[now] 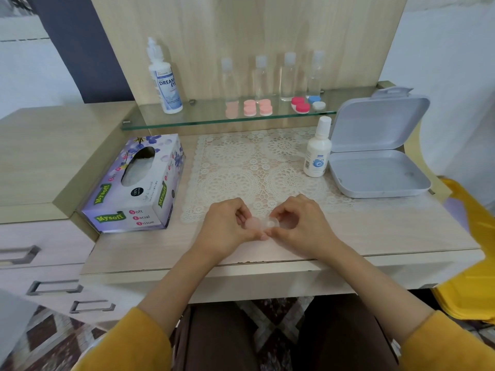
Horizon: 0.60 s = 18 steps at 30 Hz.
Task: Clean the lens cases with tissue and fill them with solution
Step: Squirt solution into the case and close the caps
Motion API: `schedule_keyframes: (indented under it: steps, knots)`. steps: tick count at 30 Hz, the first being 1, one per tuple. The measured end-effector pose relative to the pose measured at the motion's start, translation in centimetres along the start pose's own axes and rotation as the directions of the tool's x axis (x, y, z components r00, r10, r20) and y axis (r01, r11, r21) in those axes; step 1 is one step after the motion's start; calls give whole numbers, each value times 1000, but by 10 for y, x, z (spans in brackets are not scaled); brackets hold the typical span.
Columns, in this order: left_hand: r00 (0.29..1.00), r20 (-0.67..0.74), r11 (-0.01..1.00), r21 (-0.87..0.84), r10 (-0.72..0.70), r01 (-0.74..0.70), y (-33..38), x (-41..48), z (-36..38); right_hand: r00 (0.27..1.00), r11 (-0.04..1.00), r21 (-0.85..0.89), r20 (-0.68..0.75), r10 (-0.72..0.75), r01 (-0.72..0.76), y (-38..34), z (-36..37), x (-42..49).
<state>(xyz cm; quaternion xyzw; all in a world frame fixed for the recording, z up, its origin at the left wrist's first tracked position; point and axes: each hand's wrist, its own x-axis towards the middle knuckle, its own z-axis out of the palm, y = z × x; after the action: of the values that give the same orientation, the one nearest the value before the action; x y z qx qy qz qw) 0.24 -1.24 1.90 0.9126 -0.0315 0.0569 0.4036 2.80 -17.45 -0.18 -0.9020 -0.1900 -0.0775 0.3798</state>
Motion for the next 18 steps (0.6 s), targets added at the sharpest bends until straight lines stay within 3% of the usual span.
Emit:
schedule_keyframes:
  steps: [9, 15, 18]
  knots:
    - [992, 125, 1000, -16, 11, -10, -10, 4, -8, 1000, 1000, -16, -9, 2, -2, 1, 0, -1]
    - [998, -56, 997, 62, 39, -35, -5, -2, 4, 1000, 1000, 8, -16, -3, 3, 1, 0, -1]
    - [998, -31, 997, 41, 61, -59, -5, -1, 4, 1000, 1000, 3, -12, -12, 12, 2, 0, 0]
